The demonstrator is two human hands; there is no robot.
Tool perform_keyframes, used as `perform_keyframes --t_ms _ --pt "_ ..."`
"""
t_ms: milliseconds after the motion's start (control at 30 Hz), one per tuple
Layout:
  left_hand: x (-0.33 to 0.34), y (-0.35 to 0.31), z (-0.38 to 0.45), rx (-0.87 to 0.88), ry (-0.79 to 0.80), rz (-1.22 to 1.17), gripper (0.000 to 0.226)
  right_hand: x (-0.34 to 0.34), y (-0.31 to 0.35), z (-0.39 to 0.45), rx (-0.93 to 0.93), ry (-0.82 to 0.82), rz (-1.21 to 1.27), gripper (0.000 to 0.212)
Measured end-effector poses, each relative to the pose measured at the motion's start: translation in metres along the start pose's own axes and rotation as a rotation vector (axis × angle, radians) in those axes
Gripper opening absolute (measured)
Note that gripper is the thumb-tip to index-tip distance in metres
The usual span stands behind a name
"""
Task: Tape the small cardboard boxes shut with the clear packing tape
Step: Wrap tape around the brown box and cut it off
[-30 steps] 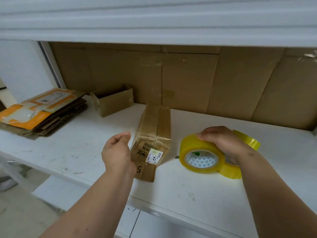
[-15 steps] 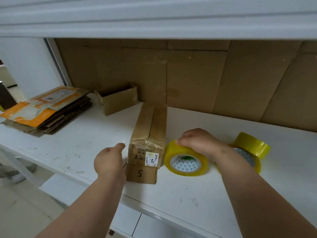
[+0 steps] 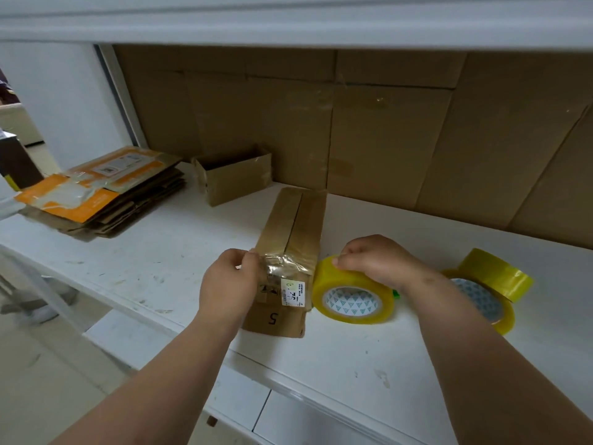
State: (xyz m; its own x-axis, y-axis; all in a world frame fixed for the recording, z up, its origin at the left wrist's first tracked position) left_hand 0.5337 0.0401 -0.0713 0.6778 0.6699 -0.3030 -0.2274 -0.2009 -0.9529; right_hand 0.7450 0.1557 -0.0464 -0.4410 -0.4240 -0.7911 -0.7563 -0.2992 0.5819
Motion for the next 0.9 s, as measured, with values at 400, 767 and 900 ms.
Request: perform_keyframes --t_ms 400,767,900 --pt "0.023 -0.002 0.036 -0.144 0.254 0.052 0.057 0.025 0.009 -0.017 0.005 -0.049 0.191 0.031" --pt "0.035 -0.014 0.060 -0.131 0.424 -0.159 0.070 0.041 0.003 -0.021 0.058 0.018 0.548 0.036" --pt "0.030 -0.017 0.082 0.045 0.338 0.140 0.063 0.059 0.010 -0.019 0.053 -0.006 0.689 0.009"
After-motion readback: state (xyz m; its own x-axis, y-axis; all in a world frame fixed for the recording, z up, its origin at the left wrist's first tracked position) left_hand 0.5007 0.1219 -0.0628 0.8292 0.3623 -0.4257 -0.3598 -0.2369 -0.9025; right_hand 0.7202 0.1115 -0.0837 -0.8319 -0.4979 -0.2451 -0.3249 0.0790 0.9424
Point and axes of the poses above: each hand's wrist, its own z-axis towards the middle knuckle, its own x-axis out of the palm, y = z × x, the point moved 7 cm from there along z, towards the middle knuckle, and after that the axes turned 7 degrees about -z, right-handed, at the moved point
